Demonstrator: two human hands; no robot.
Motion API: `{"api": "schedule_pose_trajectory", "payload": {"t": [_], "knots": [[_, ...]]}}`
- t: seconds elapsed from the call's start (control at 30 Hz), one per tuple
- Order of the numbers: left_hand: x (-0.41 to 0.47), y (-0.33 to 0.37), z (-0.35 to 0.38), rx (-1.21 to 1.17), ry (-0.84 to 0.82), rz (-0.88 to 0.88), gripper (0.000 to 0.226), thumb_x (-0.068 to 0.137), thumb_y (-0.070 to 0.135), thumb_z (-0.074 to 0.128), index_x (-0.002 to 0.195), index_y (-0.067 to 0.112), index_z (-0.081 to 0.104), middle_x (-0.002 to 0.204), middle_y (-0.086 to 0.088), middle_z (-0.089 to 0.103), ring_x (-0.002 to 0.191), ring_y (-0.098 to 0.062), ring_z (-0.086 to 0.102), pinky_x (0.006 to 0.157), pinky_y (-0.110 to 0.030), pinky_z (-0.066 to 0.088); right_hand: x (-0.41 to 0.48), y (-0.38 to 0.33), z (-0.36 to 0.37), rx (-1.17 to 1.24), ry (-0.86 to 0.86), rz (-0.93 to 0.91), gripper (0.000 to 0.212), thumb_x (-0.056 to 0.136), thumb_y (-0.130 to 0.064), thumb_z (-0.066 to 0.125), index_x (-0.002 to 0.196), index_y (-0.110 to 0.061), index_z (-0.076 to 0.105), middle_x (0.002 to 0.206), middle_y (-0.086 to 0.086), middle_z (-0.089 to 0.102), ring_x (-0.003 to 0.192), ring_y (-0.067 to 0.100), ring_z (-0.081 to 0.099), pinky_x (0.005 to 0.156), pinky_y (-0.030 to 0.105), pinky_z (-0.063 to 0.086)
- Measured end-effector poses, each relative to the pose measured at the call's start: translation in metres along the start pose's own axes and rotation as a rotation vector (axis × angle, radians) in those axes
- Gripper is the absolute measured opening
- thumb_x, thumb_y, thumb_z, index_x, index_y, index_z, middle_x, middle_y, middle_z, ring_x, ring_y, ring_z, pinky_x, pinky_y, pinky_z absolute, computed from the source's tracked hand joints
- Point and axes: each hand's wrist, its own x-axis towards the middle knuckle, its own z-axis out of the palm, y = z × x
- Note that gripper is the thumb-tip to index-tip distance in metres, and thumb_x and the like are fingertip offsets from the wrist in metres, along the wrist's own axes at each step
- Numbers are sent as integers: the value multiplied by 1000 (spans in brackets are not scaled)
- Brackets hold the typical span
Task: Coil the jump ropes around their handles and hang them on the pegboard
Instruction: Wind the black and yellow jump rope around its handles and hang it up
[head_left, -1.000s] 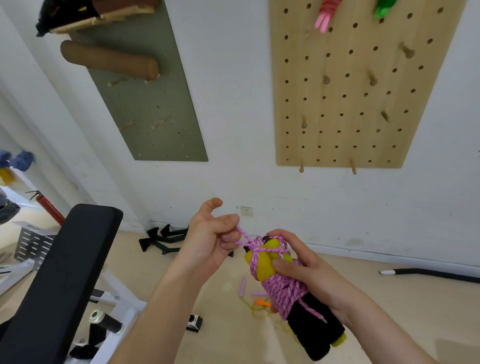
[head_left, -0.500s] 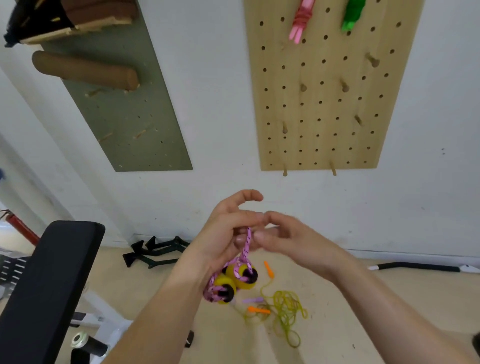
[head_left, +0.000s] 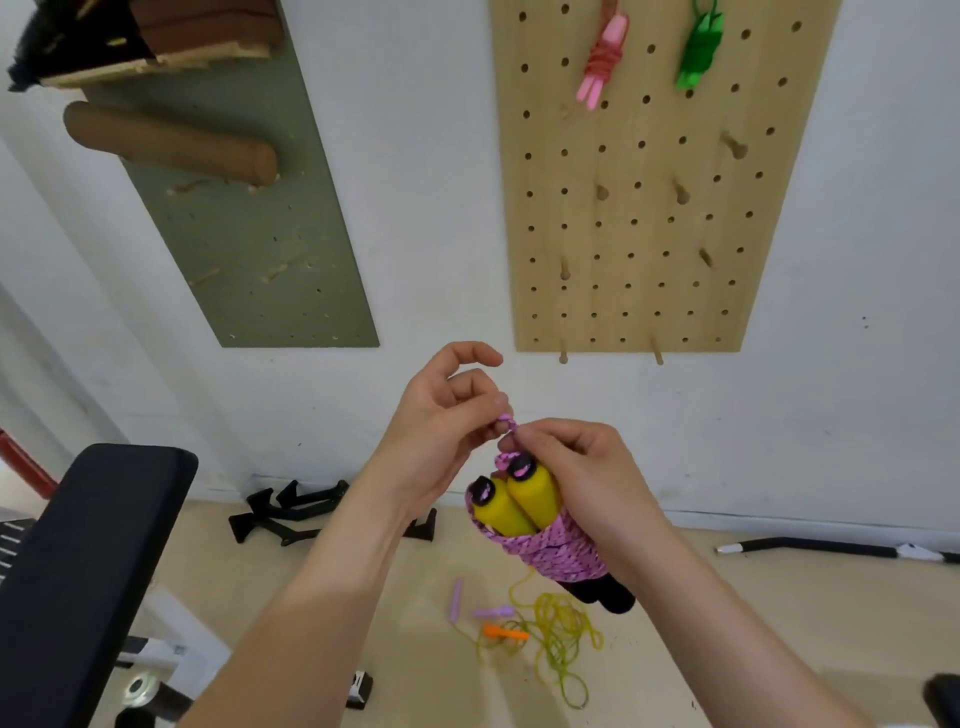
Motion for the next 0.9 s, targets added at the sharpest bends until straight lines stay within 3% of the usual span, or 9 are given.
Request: {"api": "schedule_pose_trajectory", "payload": {"t": [0.1,0.2,0.3,0.37,0.47,0.63,0.7,0.77,0.9], "knots": [[-1,-3,10,165,41,73,35,77,-6,61,104,14,53,76,-8,53,70,-18,58,67,-27,49,-3,-2,-5,-99,92,-103,22,91,-17,60,77,-15,77,76,-2,75,75,6,68,71,20,52],[-2,-7,18,249,145,95,44,73,-4,68,107,19,54,94,-4,57,81,-15,59,70,-26,50,-7,-1,-12,-170,131,-198,21,91,-15,61,76,-18,75,71,2,71,71,11,65,67,29,54],[-3,-10,28,159,179,-98,29,79,5,71,105,12,61,87,-9,65,72,-17,58,62,-25,47,-10,-3,-22,-290,163,-312,21,92,-15,60,77,-22,74,69,-6,70,69,10,67,59,26,54],[-3,-13,33,158,137,-219,19,81,16,72,96,6,69,75,-8,64,63,-13,55,56,-20,44,-12,-3,-30,-313,165,-330,21,92,-18,59,78,-26,73,71,-9,70,69,13,68,56,30,55],[-2,-16,39,182,60,-251,23,77,24,73,81,1,69,64,-3,58,58,-11,50,56,-19,42,-12,-2,-42,-351,166,-290,18,92,-23,56,83,-29,70,73,-10,70,67,19,69,61,42,58],[0,-26,70,23,49,-128,14,76,16,66,83,5,69,81,-10,68,75,-19,58,68,-23,49,-5,-5,-67,-91,255,-51,23,91,-9,59,76,-16,74,74,2,74,70,16,69,64,28,56],[3,-30,84,-47,63,-142,11,85,10,59,81,8,69,85,-9,69,76,-16,60,65,-21,48,-3,-7,-76,61,238,41,23,90,-4,60,73,-13,73,74,9,73,68,22,68,65,35,56],[8,-33,98,-47,85,-158,19,91,6,54,76,10,64,81,-6,69,72,-15,57,60,-19,46,-3,-6,-89,38,250,34,20,89,-2,59,75,-9,73,75,13,72,68,23,67,67,38,57],[19,-35,133,62,112,-141,19,94,6,50,77,12,55,66,-1,63,62,-13,51,49,-17,36,-3,-12,-126,-6,265,-30,16,91,-2,57,81,-3,70,72,8,71,58,10,65,52,24,52]]}}
